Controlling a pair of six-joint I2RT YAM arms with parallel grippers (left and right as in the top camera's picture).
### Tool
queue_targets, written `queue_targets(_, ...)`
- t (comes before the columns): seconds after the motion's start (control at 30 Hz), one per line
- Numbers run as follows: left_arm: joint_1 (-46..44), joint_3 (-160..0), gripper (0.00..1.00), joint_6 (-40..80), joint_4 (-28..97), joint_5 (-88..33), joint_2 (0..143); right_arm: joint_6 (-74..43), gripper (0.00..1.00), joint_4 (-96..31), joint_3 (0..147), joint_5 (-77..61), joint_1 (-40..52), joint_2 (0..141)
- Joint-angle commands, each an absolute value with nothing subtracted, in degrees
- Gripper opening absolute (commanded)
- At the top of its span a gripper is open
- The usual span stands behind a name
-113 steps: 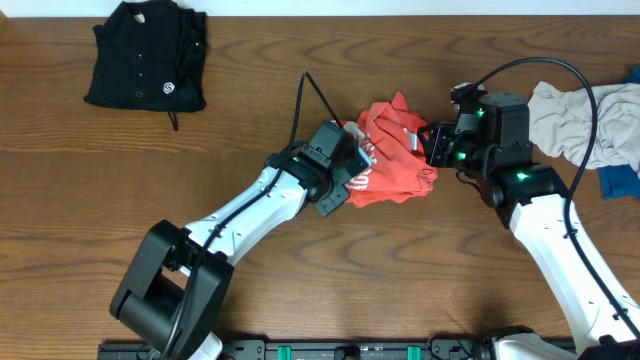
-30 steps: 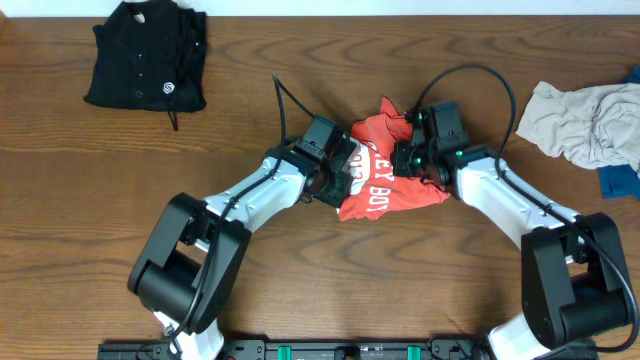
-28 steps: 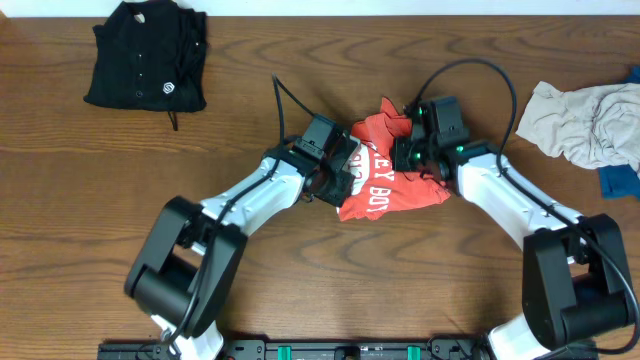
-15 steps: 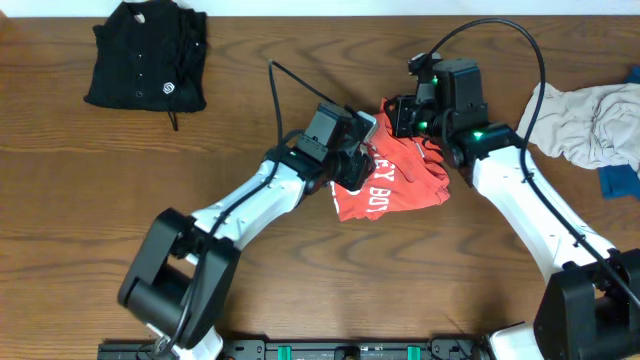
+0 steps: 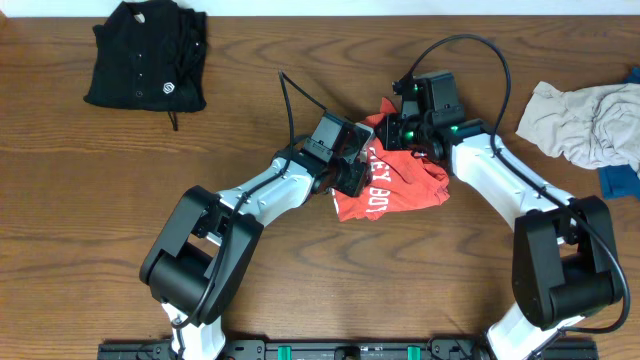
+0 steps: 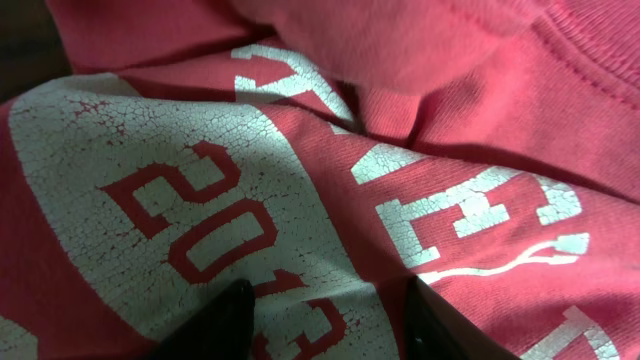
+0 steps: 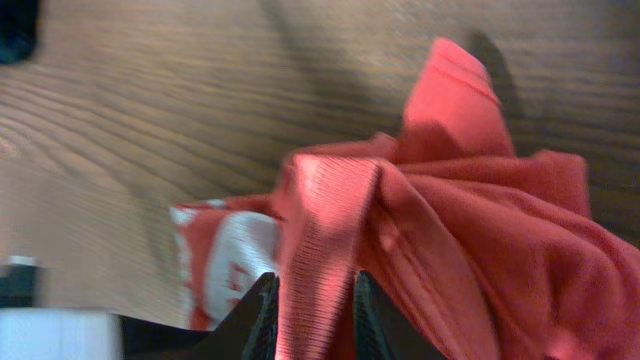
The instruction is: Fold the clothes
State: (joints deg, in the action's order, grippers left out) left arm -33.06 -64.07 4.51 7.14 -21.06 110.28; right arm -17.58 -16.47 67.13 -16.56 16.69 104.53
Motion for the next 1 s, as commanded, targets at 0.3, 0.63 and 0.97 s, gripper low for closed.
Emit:
queue_targets(0.3, -32.9, -64.6, 0.49, 4.8, 7.4, -19.9, 111.3, -8.4, 0.21, -22.9, 67.4, -13.9, 15.2, 104.6)
queue_targets(0.63, -32.9, -64.4, 0.49, 4.8, 7.4, -19.9, 111.3, -8.5, 0.01, -23.1, 67.4, -11.1, 14.1, 104.6)
queue_targets(0.97, -32.9, -64.3, 0.49, 4.8, 7.4, -19.9, 111.3, -8.3, 0.01, -23.6, 67.4, -12.8, 9.5, 104.6)
